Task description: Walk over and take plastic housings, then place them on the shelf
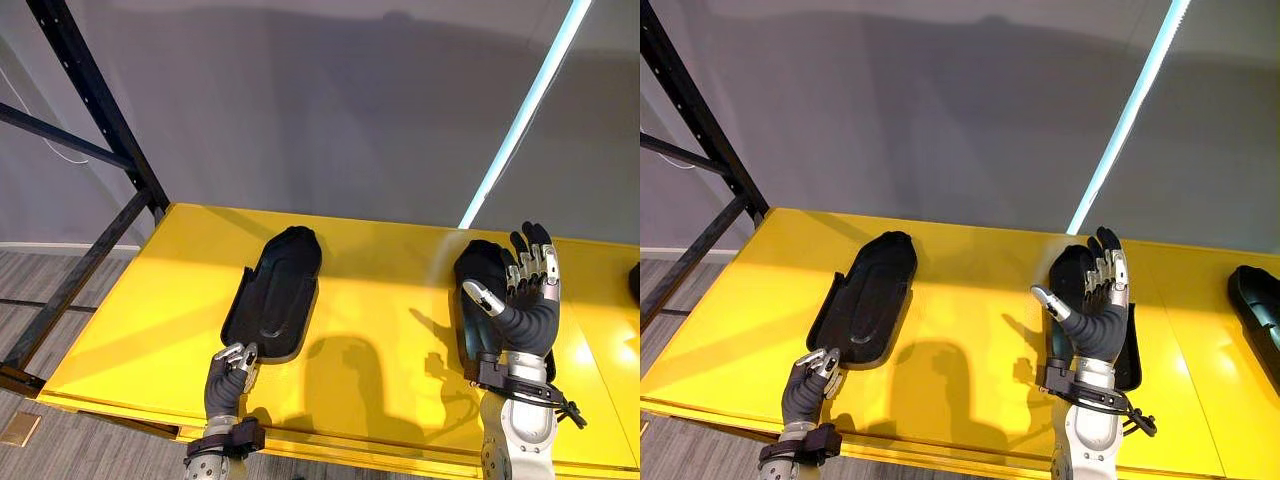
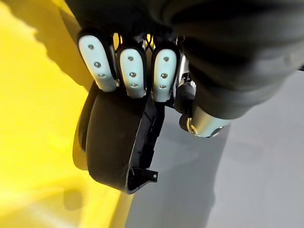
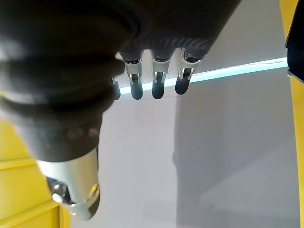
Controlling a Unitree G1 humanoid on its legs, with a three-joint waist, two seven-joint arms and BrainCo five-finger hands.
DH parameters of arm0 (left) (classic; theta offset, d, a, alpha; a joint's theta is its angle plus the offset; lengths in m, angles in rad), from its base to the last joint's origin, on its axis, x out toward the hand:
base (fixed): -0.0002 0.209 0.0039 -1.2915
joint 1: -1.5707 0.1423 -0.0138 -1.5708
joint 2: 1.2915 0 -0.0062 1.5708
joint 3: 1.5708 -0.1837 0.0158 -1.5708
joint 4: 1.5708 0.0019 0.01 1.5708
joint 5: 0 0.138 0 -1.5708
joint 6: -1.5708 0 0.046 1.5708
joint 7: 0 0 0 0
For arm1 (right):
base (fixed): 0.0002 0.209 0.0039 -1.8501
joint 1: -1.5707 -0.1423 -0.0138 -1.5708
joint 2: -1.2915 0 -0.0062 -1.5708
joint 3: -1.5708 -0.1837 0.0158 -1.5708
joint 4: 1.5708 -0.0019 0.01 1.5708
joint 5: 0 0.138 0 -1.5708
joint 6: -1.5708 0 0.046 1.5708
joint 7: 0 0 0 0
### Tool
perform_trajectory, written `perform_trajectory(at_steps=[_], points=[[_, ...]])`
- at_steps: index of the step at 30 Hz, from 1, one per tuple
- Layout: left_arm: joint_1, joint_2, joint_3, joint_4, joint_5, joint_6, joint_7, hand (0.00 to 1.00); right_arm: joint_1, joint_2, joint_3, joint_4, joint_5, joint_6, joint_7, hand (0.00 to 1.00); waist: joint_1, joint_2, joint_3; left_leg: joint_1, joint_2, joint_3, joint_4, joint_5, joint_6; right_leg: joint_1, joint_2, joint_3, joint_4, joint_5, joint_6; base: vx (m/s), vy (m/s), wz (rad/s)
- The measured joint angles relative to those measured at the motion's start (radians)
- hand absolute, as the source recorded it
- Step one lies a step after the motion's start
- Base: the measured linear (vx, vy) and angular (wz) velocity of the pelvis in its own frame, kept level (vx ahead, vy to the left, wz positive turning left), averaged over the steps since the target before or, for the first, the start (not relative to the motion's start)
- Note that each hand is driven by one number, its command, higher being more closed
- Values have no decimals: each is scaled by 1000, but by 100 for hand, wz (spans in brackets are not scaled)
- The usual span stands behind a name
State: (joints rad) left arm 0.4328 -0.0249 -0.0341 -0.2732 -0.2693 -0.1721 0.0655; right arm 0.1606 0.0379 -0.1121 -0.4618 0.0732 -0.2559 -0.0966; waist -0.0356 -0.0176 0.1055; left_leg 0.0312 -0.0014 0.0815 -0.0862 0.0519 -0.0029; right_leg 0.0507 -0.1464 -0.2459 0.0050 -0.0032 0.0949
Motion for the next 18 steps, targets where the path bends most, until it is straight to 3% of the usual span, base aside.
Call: perform_trajectory(at_steps=[1, 2, 4, 8, 15, 17, 18], points=[[5, -11, 6, -51, -1, -2, 8, 100, 0, 0, -3, 0, 0, 0, 0, 0, 0, 0, 0, 0, 0, 0, 0, 0, 0, 0, 0, 0, 0, 0, 0, 0, 0, 0], [15, -21, 14, -135, -3, -7, 19, 0, 0, 0, -4, 0, 0, 0, -1, 0, -1, 0, 0, 2, 0, 0, 0, 0, 0, 1, 0, 0, 0, 0, -1, 0, 0, 0], [30, -26, 29, -271, -4, -30, 32, 0, 0, 0, -4, -1, 0, 0, -1, 0, -1, 0, 0, 6, 0, -2, 0, 0, 0, 5, 0, 0, 0, 0, -1, 0, 0, 0], [1, -28, 125, -538, -15, -150, 83, 0, -4, -1, -6, -2, -2, 0, -7, 0, 0, 4, -2, 8, -3, -29, 0, 1, 1, 23, -2, -21, -1, 0, 0, -38, -1, 14], [-113, -20, 103, -636, 96, -252, 207, 0, -1, -1, -6, -2, -5, -4, -8, 0, -8, 14, -7, 19, -16, -61, 4, 6, 9, 49, -12, -55, 2, -2, 2, -42, 7, 18], [-132, -18, 82, -638, 132, -266, 240, 0, -7, -1, 0, 0, -5, -5, -8, 0, -3, 13, -5, -11, -13, -28, 88, -38, 5, 20, -12, 4, 15, -2, 1, -79, 45, -75], [-143, -17, 87, -635, 148, -267, 258, 0, -31, -7, 17, 8, -5, -6, -14, 0, 8, 13, -2, -78, -7, -13, 252, -109, -8, -19, -7, 70, 34, 1, -2, -112, 28, -168]])
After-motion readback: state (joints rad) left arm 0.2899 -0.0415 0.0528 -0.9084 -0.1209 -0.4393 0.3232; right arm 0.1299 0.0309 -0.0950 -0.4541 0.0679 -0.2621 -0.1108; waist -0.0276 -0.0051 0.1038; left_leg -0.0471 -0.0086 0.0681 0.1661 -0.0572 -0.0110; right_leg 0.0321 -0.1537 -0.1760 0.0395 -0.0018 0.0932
